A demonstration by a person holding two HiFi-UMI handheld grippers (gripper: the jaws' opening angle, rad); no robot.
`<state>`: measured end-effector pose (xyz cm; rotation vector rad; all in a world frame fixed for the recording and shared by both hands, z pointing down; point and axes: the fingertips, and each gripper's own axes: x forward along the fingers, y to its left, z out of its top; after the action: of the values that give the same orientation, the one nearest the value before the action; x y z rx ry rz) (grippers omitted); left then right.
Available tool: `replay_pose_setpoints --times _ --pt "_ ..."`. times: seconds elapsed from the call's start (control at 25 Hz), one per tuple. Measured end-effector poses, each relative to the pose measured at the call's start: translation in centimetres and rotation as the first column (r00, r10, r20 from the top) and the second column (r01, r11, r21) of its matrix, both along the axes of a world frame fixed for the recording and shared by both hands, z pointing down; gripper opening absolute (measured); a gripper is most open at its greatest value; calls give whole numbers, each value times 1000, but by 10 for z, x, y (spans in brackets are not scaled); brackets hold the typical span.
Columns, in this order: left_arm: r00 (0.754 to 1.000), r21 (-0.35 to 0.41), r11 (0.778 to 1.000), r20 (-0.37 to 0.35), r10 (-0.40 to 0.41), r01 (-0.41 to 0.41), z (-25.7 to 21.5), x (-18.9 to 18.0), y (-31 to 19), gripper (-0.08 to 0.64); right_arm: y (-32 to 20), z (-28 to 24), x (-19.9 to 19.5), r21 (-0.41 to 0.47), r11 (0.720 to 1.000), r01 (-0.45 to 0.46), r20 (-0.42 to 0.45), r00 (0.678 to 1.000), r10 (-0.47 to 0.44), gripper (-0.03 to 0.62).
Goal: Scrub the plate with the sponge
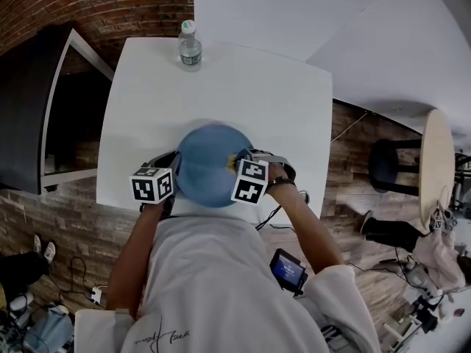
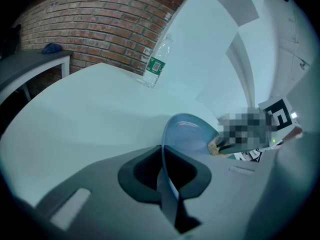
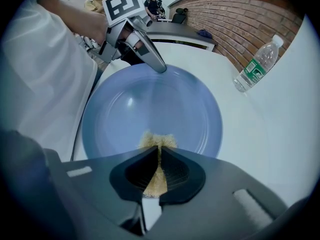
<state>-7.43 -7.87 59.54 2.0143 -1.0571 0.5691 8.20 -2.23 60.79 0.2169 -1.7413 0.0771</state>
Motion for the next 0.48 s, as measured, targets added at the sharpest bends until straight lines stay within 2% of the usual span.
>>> replay_pose_setpoints --times 0.48 --pt "1000 6 1000 8 -2 2 -2 0 -3 32 -21 0 -3 86 995 -39 11 999 38 25"
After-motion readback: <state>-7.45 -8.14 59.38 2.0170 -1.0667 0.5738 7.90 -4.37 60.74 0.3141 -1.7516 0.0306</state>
